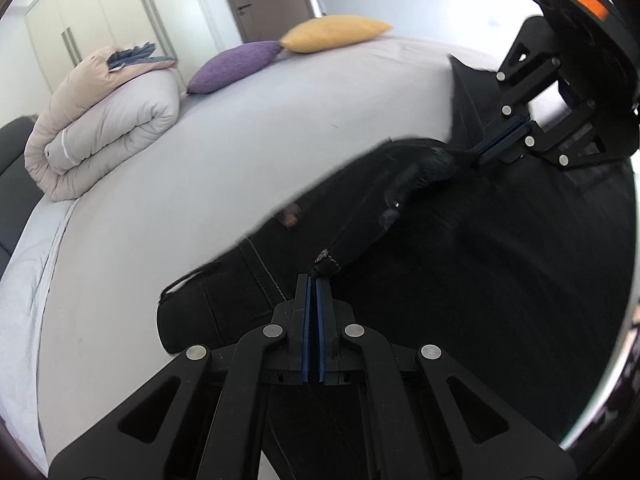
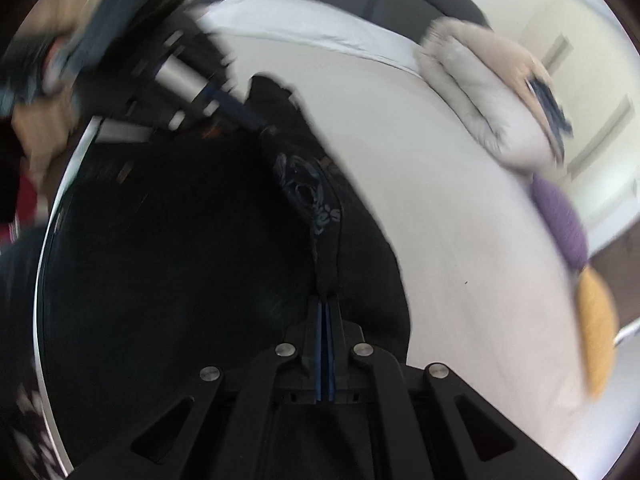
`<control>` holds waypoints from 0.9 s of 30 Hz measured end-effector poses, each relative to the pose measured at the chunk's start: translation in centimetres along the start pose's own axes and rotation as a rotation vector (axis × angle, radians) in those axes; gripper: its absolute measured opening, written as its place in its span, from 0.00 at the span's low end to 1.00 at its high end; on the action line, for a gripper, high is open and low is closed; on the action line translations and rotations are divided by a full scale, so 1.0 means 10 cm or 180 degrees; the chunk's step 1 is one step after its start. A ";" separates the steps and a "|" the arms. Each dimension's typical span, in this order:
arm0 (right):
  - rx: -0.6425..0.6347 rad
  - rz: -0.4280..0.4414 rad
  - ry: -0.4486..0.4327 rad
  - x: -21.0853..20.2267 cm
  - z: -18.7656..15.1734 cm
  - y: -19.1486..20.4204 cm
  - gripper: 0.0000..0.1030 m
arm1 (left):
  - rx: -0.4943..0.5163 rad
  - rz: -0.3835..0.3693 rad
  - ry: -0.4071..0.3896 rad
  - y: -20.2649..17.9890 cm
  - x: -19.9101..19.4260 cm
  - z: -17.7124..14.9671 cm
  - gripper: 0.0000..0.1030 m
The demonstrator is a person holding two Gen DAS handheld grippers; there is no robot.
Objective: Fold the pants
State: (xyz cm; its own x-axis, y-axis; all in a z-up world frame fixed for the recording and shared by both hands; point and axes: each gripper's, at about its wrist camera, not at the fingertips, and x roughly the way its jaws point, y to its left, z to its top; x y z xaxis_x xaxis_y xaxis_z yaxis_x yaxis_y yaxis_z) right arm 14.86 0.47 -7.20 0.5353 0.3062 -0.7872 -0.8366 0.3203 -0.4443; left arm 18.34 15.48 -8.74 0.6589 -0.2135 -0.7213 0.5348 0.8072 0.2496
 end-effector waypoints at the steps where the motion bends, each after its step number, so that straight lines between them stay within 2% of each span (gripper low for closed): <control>1: -0.0192 -0.0053 0.0051 -0.03 -0.04 0.14 0.02 | 0.0041 -0.0021 0.0030 -0.10 -0.08 -0.09 0.01; 5: -0.1183 -0.0338 0.0244 -0.14 -0.23 0.86 0.02 | 0.0360 -0.0066 0.0111 -0.53 -0.34 -0.40 0.01; 8: -0.1542 -0.0377 0.0270 -0.22 -0.33 1.21 0.02 | 0.0543 -0.0079 0.0214 -0.80 -0.48 -0.64 0.01; 13: -0.1754 -0.0384 0.0213 -0.36 -0.39 1.60 0.02 | 0.0526 -0.0189 0.0315 -1.07 -0.73 -0.97 0.01; 17: -0.1962 -0.0397 0.0203 -0.38 -0.50 1.82 0.02 | 0.0641 -0.0235 0.0404 -1.27 -0.87 -1.18 0.01; 22: -0.1953 -0.0472 0.0180 -0.45 -0.48 1.88 0.02 | 0.0640 -0.0238 0.0441 -1.43 -1.02 -1.41 0.01; 27: -0.1962 -0.0501 0.0165 -0.53 -0.53 1.94 0.02 | 0.0648 -0.0290 0.0456 -1.43 -1.12 -1.43 0.01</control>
State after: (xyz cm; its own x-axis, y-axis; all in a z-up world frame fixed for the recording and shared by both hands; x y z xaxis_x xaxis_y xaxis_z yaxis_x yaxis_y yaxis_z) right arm -4.83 0.30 -13.99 0.6638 0.2489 -0.7053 -0.6699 -0.2215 -0.7087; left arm -4.30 14.25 -13.46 0.5292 -0.1884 -0.8273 0.6935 0.6578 0.2938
